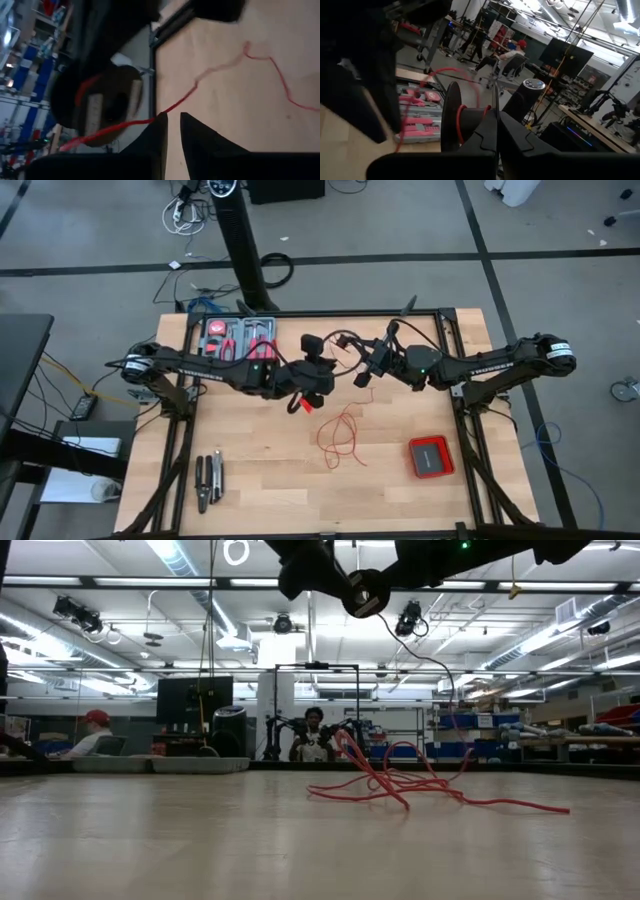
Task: Coil cords
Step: Coil the red wire onto the spool
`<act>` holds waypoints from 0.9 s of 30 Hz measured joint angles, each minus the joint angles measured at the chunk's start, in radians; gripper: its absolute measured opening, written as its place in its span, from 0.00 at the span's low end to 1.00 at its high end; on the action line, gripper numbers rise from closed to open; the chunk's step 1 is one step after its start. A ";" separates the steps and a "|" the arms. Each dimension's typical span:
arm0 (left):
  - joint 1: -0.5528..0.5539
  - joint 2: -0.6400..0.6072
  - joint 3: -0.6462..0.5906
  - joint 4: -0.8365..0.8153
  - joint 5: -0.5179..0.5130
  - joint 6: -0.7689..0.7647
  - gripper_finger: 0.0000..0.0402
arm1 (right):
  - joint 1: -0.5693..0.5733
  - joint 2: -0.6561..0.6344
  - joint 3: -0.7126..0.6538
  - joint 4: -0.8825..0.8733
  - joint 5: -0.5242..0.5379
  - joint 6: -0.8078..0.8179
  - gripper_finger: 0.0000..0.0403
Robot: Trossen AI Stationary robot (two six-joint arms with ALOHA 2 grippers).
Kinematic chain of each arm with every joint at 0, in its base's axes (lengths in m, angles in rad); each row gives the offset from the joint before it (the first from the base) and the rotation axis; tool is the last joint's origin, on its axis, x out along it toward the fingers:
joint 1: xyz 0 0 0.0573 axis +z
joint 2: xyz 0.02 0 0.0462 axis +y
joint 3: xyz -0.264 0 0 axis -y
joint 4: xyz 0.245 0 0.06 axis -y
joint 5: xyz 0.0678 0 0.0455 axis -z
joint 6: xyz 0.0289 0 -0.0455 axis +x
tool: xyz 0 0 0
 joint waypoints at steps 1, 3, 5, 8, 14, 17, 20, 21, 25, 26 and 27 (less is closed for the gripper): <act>0.000 0.000 0.000 0.014 -0.001 0.013 0.14 | 0.000 0.000 0.000 0.000 0.000 0.000 0.00; 0.000 0.000 0.000 0.044 -0.015 0.037 0.14 | 0.000 0.000 0.000 0.000 0.000 0.000 0.00; 0.000 0.000 0.000 0.078 -0.028 0.055 0.14 | 0.001 0.000 0.000 -0.002 0.000 0.000 0.00; 0.000 -0.001 0.000 0.124 -0.053 0.087 0.14 | 0.001 0.000 0.000 -0.006 0.000 0.000 0.00; -0.007 -0.002 0.000 0.253 -0.029 0.144 0.14 | 0.001 0.000 0.000 -0.006 0.000 0.001 0.00; -0.001 -0.002 0.000 0.266 0.014 0.148 0.14 | 0.005 0.000 0.000 0.023 0.000 0.003 0.00; 0.014 -0.002 0.000 0.262 0.019 0.146 0.14 | 0.019 0.000 0.000 0.037 0.005 -0.012 0.00; 0.015 -0.002 0.000 0.259 0.015 0.147 0.14 | 0.023 0.000 0.000 0.036 0.010 -0.022 0.00; -0.003 -0.007 0.000 0.256 -0.074 0.184 0.14 | 0.037 0.000 0.000 0.024 0.017 -0.055 0.00; -0.005 -0.011 0.000 0.251 -0.087 0.187 0.14 | 0.037 0.000 0.000 0.020 0.015 -0.056 0.00; -0.006 -0.015 0.000 0.244 -0.093 0.179 0.14 | 0.037 0.000 0.000 0.017 0.013 -0.054 0.00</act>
